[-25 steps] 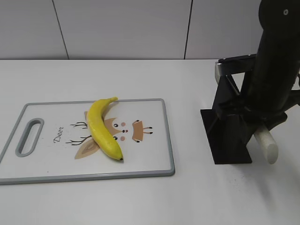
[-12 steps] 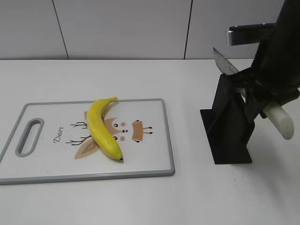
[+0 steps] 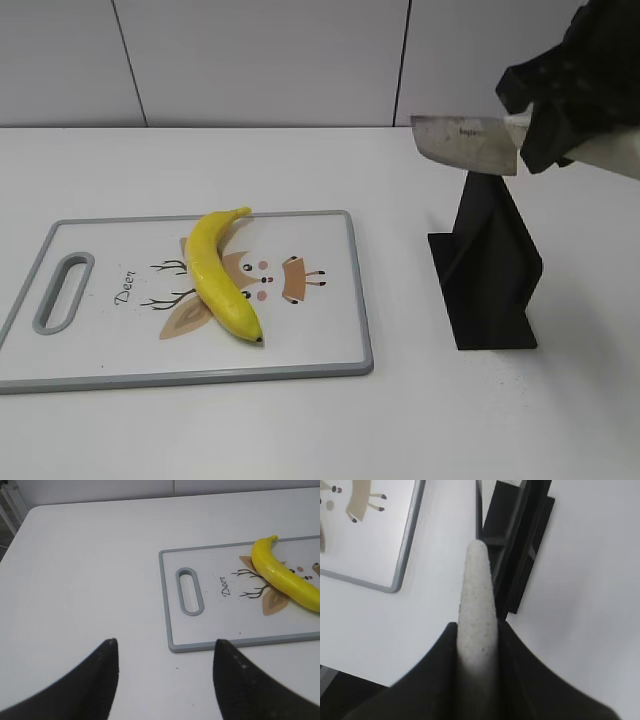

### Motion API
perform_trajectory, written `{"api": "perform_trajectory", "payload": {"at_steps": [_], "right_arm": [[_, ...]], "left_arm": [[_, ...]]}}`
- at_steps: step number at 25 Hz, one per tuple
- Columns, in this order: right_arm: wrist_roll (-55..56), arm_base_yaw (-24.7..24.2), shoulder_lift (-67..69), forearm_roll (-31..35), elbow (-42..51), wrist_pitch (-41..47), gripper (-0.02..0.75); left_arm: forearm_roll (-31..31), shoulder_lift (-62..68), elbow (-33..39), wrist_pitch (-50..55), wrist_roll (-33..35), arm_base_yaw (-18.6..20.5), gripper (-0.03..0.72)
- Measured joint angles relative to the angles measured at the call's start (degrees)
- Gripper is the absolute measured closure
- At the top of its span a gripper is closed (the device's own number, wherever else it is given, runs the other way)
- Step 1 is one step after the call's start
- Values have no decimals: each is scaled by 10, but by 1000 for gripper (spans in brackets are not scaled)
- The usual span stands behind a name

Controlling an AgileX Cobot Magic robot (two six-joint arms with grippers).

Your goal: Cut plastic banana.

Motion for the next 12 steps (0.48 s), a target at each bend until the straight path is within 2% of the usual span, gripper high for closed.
{"api": "perform_trajectory", "payload": {"at_steps": [3, 6, 12], "right_arm": [[-55, 0, -11, 0, -4, -3, 555], [-136, 0, -11, 26, -4, -10, 555], [-400, 0, -11, 118, -4, -51, 555]], "left_arm": [[0, 0, 0, 0, 0, 0, 117], [0, 0, 0, 0, 0, 0, 117], [-1, 27, 0, -1, 14, 0, 117]]}}
